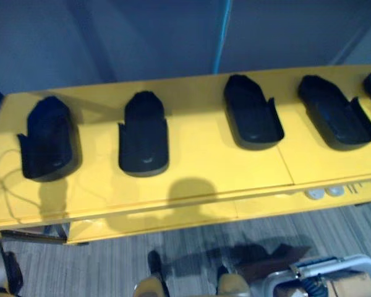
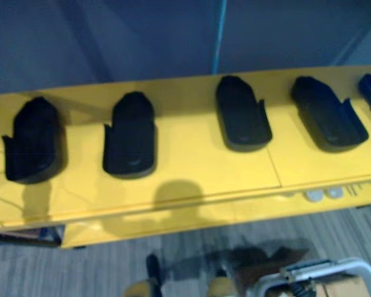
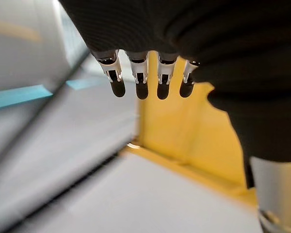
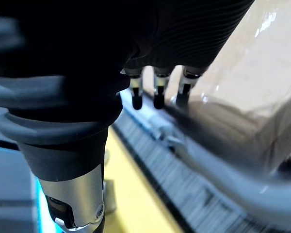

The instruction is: Walk over and take plastic housings, then place them on the shelf

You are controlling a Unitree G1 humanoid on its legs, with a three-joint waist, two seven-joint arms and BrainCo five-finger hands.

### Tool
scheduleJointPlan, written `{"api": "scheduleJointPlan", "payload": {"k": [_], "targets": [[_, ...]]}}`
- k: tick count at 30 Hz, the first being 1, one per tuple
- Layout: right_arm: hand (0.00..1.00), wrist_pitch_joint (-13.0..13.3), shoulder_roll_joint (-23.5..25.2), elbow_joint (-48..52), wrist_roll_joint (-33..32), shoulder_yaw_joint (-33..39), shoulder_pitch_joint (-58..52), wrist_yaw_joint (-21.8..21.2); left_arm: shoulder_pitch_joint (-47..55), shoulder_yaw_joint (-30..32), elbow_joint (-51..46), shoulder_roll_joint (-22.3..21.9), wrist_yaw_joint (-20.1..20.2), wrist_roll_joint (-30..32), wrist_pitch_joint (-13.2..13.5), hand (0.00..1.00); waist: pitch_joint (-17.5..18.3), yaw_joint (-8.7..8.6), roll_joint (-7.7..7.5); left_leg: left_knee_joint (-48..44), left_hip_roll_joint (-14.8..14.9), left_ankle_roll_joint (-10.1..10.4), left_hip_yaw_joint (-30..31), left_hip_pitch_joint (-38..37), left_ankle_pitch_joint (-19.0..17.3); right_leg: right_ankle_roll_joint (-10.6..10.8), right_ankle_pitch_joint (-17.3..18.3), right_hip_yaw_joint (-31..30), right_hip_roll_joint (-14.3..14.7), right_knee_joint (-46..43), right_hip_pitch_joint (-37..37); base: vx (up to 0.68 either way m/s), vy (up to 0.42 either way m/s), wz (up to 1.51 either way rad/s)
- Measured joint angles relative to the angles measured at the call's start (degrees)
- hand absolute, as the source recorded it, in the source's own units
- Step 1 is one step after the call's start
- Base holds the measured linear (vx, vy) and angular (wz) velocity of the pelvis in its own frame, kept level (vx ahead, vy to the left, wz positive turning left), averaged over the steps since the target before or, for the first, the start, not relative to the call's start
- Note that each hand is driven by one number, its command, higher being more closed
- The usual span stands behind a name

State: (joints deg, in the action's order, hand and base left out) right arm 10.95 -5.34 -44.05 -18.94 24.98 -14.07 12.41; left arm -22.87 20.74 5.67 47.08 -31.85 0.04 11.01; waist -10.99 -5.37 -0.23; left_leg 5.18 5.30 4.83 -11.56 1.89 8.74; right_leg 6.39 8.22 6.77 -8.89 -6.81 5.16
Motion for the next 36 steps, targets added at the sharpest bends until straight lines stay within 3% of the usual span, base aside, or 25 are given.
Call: {"api": "scheduleJointPlan", "payload": {"k": [2,4,6,9,12,17,20,24,36], "targets": [[0.00,0.0,0.4,0.3,0.1,0.0,0.0,0.2,5.6,-2.3,-6.6,-8.4,10.6,-9.3,-0.7,0.00,2.0,-0.01,1.08,0.0,0.1,0.0,0.1,-0.3,0.0,-0.1,-0.3,0.7,0.1,0.6,0.8,-0.03,0.002,0.07],[0.00,0.0,1.1,0.2,0.4,0.1,-0.2,0.3,8.3,-4.0,-8.0,-13.2,16.4,-13.2,-2.4,0.00,2.2,0.03,1.31,0.0,0.2,0.1,0.2,-0.8,0.0,-0.2,-0.3,0.8,0.1,0.8,1.2,-0.05,-0.001,0.01],[0.00,0.0,2.2,0.2,1.4,0.3,-0.3,0.8,11.6,-6.5,-8.3,-18.0,25.2,-21.5,-7.2,0.00,2.8,0.03,1.10,0.0,0.3,0.3,0.2,-0.8,0.1,-0.4,-0.2,0.8,0.3,1.2,1.3,-0.06,0.002,0.00],[0.00,0.0,3.9,-0.2,1.9,1.0,-0.6,1.7,13.9,-10.7,-8.3,-22.9,32.0,-29.4,-11.8,0.00,3.4,0.10,-0.14,0.0,0.2,0.2,0.2,-0.8,0.2,-0.4,-0.4,0.8,0.2,1.4,1.5,-0.03,0.011,0.01],[0.00,0.0,5.9,-0.6,1.8,1.0,-0.7,2.7,15.3,-15.1,-6.8,-26.0,34.6,-31.9,-14.2,0.00,3.1,0.14,-1.66,0.0,-0.1,0.0,0.1,-2.0,-0.2,-0.6,-0.4,1.0,0.0,2.3,3.0,0.00,0.000,0.00],[0.00,0.0,7.7,-0.8,1.9,0.8,-1.0,3.5,15.8,-17.0,-1.8,-29.7,34.5,-37.9,-15.8,0.00,3.2,-0.07,-2.00,0.0,-0.2,-0.3,-0.1,-1.9,-0.5,-0.7,-0.4,1.0,-0.1,3.0,3.1,0.00,0.002,-0.01],[0.00,0.0,7.9,-1.5,1.8,0.8,-1.0,3.9,15.7,-17.0,0.7,-30.6,33.6,-37.8,-15.6,0.00,3.1,-0.07,-2.09,0.0,-0.3,-0.1,-0.1,-2.2,-0.8,-0.7,-0.4,1.2,-0.2,3.7,4.0,0.06,-0.017,0.02],[0.00,0.0,7.9,-1.5,1.8,0.5,-1.0,4.0,14.5,-17.1,3.5,-30.9,31.4,-34.8,-14.1,0.00,3.1,-0.06,-2.27,0.0,-0.4,0.2,-0.2,-3.3,-1.4,-1.2,-0.2,1.2,-0.3,4.0,5.0,0.09,-0.026,-0.02],[0.00,0.0,7.7,-2.0,1.8,-2.7,-1.1,3.8,10.3,-16.8,11.2,-32.0,19.2,-26.9,-8.5,0.00,3.7,-0.84,-3.86,0.0,-0.3,1.2,-1.4,-6.0,-3.2,-2.9,0.8,1.0,-0.2,3.3,7.2,0.07,-0.017,-0.03]]}}
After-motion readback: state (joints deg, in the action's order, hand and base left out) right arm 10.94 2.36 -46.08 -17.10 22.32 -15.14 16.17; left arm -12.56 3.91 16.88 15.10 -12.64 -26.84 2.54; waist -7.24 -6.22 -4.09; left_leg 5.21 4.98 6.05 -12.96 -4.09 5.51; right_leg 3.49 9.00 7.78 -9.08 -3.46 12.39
